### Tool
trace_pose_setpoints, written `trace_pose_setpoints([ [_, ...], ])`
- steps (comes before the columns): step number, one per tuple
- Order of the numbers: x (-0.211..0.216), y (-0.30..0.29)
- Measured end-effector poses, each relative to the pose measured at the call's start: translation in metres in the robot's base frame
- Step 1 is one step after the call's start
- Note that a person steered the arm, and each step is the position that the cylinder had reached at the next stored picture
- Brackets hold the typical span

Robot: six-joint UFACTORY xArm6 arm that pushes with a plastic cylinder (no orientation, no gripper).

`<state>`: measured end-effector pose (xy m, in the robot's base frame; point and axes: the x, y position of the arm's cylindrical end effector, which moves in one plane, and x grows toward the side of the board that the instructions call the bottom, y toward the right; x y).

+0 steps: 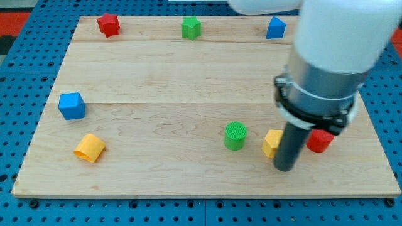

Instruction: Move the red circle upwards

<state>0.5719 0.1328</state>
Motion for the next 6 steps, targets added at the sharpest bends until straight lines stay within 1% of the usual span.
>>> trace_pose_setpoints([
  [1,-0.001,0.060],
  [2,-0.012,0.099],
  [3,-0.053,0.104],
  [5,-0.024,0.122],
  [6,-0.024,0.076],
])
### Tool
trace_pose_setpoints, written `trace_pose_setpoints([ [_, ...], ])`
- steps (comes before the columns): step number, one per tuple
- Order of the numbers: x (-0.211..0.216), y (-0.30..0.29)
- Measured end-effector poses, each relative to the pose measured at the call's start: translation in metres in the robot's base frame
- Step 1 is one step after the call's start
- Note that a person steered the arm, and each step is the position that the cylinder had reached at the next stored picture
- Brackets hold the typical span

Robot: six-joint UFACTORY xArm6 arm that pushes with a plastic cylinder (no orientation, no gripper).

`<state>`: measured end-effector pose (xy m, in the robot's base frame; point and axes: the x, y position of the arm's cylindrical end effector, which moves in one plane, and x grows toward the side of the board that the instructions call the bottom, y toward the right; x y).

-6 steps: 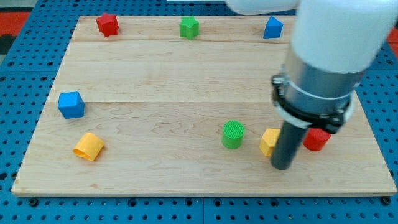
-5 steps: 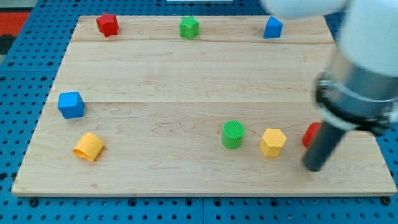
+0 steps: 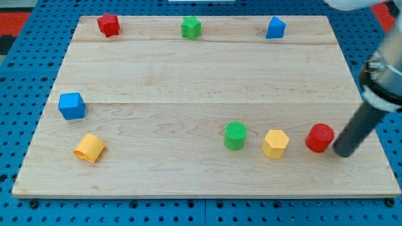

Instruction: Move the red circle upwards

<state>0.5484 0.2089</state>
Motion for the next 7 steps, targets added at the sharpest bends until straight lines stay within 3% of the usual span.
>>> trace_pose_setpoints([
  [1,-0.010,-0.022],
  [3,-0.082,-0.024],
  [4,-0.081,-0.021],
  [5,-0.035,-0.027],
  [7,-0.060,-0.058],
])
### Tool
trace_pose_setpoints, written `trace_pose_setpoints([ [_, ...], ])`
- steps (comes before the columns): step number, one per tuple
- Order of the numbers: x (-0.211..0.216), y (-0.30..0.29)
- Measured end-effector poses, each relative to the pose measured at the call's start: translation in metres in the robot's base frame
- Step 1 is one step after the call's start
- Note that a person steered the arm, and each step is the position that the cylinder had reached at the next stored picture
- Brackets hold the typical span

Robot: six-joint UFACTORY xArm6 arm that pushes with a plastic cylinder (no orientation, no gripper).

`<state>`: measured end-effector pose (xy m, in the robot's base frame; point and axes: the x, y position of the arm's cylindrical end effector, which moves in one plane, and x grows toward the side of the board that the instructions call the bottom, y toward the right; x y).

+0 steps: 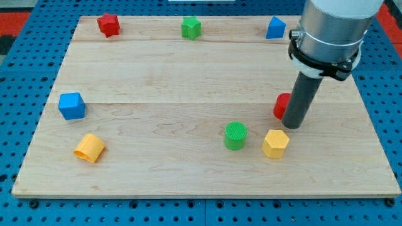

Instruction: Move the red circle upwards

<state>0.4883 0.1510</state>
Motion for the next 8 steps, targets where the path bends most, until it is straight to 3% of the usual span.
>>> trace_pose_setpoints([
  [2,-0.031,-0.037],
  [3,-0.043,-0.009],
  [8,-0.044,0.026],
])
